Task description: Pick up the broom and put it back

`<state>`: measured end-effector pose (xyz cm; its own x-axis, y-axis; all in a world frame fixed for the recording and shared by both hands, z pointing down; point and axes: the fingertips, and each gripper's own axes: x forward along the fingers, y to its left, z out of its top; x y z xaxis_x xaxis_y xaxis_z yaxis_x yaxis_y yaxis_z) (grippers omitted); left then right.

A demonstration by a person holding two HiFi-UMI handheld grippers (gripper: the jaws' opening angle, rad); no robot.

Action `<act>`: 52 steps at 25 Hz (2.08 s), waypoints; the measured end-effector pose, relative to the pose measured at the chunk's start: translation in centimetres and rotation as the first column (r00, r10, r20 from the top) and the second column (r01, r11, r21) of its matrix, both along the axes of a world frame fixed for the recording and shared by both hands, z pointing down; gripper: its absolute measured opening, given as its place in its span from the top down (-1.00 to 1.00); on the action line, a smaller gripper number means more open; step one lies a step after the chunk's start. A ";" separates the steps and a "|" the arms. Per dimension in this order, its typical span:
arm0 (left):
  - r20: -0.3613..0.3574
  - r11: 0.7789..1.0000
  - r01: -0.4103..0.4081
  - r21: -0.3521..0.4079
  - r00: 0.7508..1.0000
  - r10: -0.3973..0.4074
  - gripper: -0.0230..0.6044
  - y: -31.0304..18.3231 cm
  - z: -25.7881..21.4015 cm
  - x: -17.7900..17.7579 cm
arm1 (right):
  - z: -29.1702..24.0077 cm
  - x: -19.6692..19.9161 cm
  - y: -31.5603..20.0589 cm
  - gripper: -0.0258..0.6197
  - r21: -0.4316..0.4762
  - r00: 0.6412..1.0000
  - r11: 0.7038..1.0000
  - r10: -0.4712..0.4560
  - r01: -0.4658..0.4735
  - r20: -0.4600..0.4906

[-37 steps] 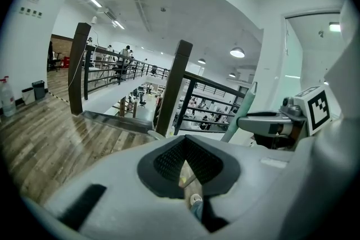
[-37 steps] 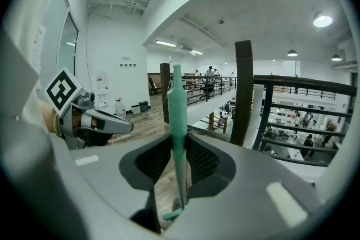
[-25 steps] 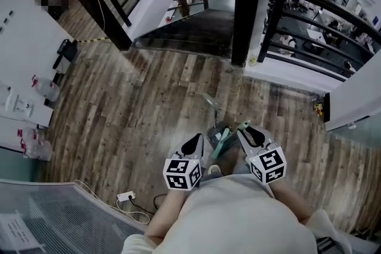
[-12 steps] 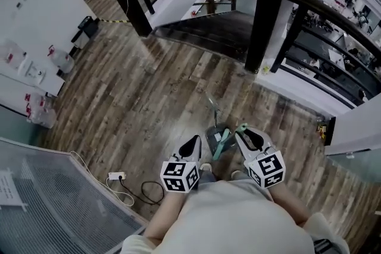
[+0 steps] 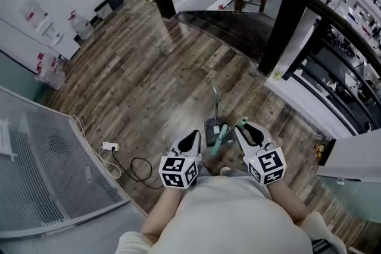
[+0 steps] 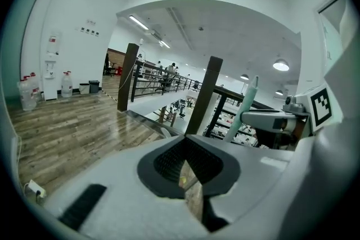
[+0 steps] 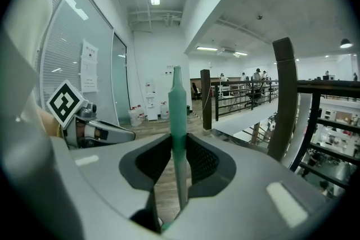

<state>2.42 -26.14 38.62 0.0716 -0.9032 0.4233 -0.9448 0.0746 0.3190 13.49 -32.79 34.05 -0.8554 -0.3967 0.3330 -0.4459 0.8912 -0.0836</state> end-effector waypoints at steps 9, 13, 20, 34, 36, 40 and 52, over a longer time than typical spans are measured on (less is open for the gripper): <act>0.001 0.988 0.156 0.003 0.988 -0.156 0.90 3.5 0.4 1.8 | 0.0 1.3 1.4 0.63 0.004 0.992 0.992 -0.125 0.125 0.006; -0.008 0.972 0.236 0.007 0.972 -0.236 0.90 5.7 0.7 2.6 | -0.1 1.3 2.5 0.63 0.013 0.982 0.982 -0.191 0.191 0.005; -0.025 0.934 0.358 -0.012 0.933 -0.358 0.90 10.7 1.8 3.7 | 0.2 0.8 5.6 0.63 0.013 0.952 0.952 -0.307 0.307 -0.006; -0.004 0.844 0.536 -0.011 0.844 -0.536 0.91 18.8 1.8 1.7 | 0.5 -3.7 13.6 0.63 -0.011 0.857 0.857 -0.515 0.515 0.007; -0.005 0.831 0.557 -0.013 0.831 -0.557 0.90 20.4 1.8 1.1 | 0.4 -4.7 15.0 0.63 -0.014 0.843 0.842 -0.539 0.539 0.006; -0.003 0.802 0.597 -0.016 0.802 -0.597 0.90 23.8 1.8 0.3 | 0.3 -6.5 17.8 0.63 -0.008 0.816 0.816 -0.578 0.578 0.009; 0.010 0.710 0.704 -0.020 0.710 -0.704 0.90 35.4 2.2 -3.2 | 1.2 -11.6 27.9 0.63 -0.007 0.740 0.740 -0.673 0.673 -0.003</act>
<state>-0.76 9.23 40.81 -0.5820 -0.6825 0.4421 -0.6163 0.7249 0.3077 1.87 -4.89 35.23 -0.8972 0.2835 0.3387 0.2695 0.9589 -0.0887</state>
